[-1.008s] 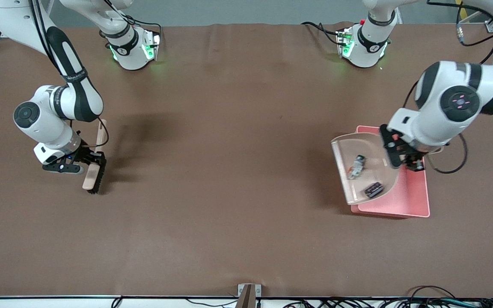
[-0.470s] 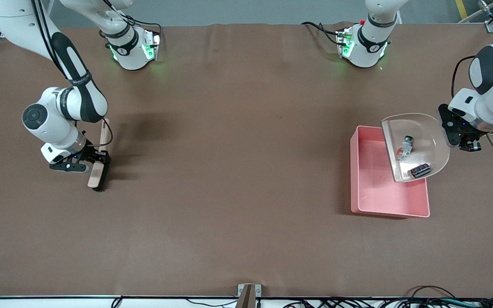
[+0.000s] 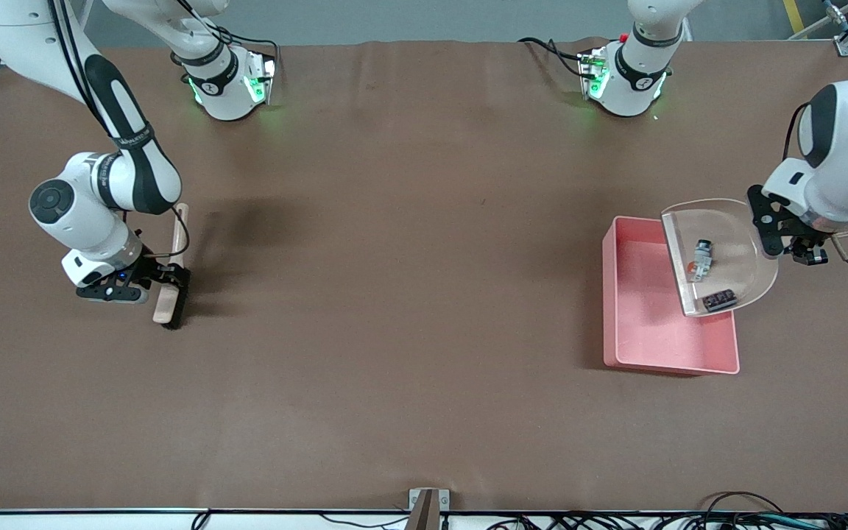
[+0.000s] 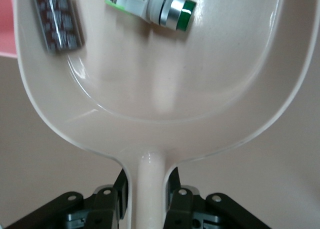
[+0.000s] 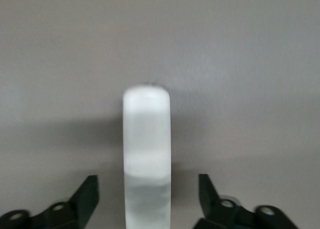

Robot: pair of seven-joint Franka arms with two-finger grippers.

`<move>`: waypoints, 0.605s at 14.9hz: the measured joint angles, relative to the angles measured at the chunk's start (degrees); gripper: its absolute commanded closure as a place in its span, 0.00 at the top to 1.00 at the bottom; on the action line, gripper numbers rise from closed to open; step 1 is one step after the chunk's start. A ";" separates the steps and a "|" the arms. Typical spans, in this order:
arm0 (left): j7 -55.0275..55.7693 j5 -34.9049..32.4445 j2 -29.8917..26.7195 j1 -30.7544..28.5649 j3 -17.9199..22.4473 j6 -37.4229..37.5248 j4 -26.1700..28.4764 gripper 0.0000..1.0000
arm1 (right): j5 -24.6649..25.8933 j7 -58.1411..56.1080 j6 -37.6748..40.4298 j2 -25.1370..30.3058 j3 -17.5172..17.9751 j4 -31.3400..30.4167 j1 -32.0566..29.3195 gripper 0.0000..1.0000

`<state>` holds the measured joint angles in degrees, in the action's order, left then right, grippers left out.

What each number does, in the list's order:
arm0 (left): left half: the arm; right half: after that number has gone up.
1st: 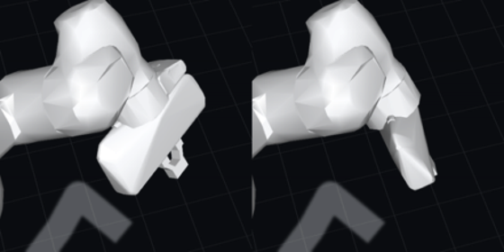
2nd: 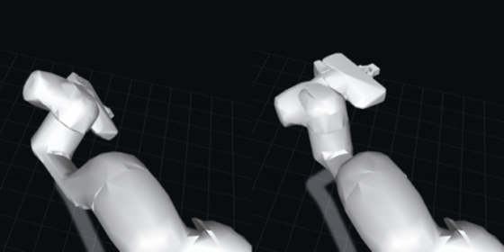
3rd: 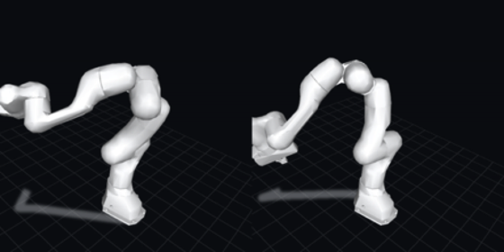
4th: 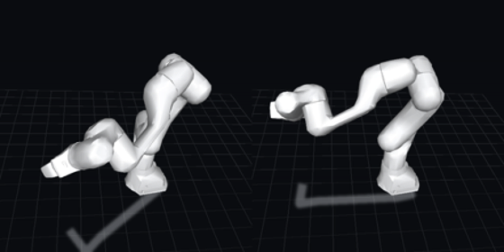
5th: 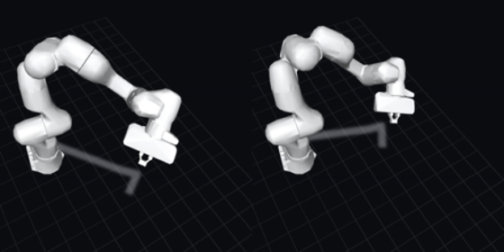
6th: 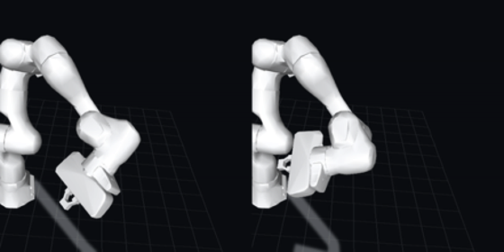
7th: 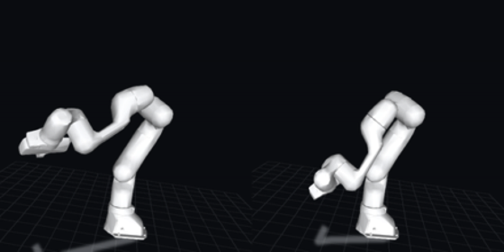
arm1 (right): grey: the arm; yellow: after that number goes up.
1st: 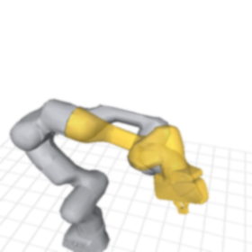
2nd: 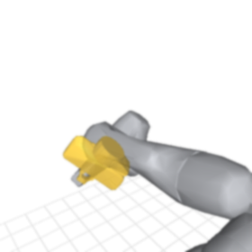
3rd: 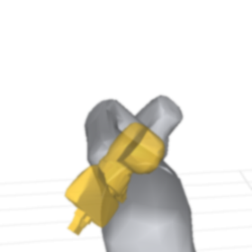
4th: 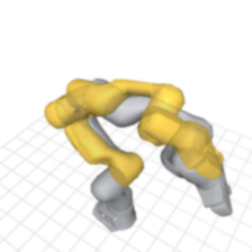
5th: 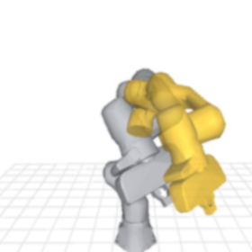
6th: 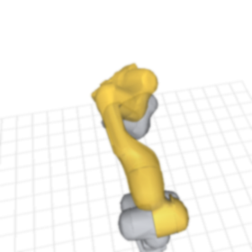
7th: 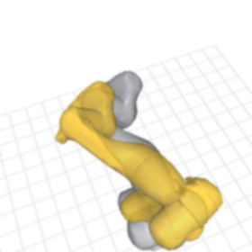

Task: Clean e-waste and dump in bin
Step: 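Tilt the dustpan with the left gripper to dump parts into the bin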

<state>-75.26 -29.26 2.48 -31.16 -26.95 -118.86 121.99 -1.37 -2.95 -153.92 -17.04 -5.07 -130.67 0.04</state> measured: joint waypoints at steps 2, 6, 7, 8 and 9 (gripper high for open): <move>5.25 -6.31 1.11 1.11 -1.29 2.09 -0.06 0.00 | 0.00 -0.76 2.67 0.36 0.05 2.46 0.00 1.00; 6.74 -8.26 2.41 1.29 -2.63 2.87 -0.54 0.00 | 0.00 -1.05 14.56 2.84 0.18 9.72 0.00 1.00; 6.75 -8.27 2.43 1.29 -3.33 4.13 -1.29 0.00 | 0.00 -1.09 19.32 3.63 0.17 12.27 0.00 1.00; 6.75 -8.28 2.42 1.31 -4.12 6.02 -2.43 0.00 | 0.00 -1.10 23.96 4.52 0.17 14.94 0.00 1.00; 6.75 -8.28 2.42 1.34 -4.78 7.55 -3.55 0.00 | 0.00 -1.10 27.90 5.39 0.16 17.44 -0.01 1.00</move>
<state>-68.51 -37.54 4.90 -29.83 -31.73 -111.30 118.43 -1.36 -4.06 -126.02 -11.65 -4.91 -113.22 0.04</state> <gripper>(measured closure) 0.661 0.000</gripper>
